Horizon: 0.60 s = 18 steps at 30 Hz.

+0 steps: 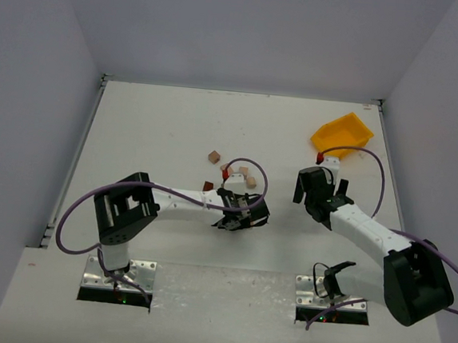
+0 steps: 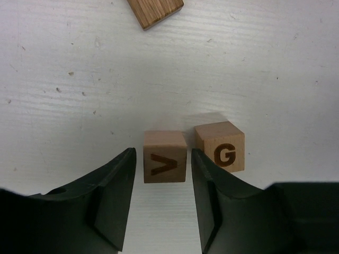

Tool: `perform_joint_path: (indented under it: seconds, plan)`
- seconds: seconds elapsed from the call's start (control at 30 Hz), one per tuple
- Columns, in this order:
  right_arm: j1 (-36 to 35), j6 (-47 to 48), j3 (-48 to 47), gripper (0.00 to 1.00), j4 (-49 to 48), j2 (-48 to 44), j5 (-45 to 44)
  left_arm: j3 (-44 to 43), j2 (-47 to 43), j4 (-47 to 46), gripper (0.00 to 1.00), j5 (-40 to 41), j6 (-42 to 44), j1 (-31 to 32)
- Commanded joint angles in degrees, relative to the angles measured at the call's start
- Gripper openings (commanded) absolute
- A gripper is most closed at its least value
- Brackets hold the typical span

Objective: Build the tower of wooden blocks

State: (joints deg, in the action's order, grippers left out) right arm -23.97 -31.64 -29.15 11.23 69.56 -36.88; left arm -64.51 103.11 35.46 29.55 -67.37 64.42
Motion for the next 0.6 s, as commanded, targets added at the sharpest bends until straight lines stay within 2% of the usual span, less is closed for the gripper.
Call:
perform_joint_path:
  seconds: [0.0,0.33,0.57]
  plan:
    - [0.24,0.15,-1.03,0.99,-0.95,0.05,-0.56,-1.85,-1.07,-0.30,0.46,1.56,-0.66,0.83]
    - [0.30,0.27,-1.00,0.99,-0.95,-0.13,-0.21,-1.81,-3.25,0.53,0.46,3.02,-1.01,1.67]
    - [0.24,0.29,-1.06,0.99,-0.97,-0.44,0.97,-1.85,-8.21,1.64,0.41,7.45,0.07,5.26]
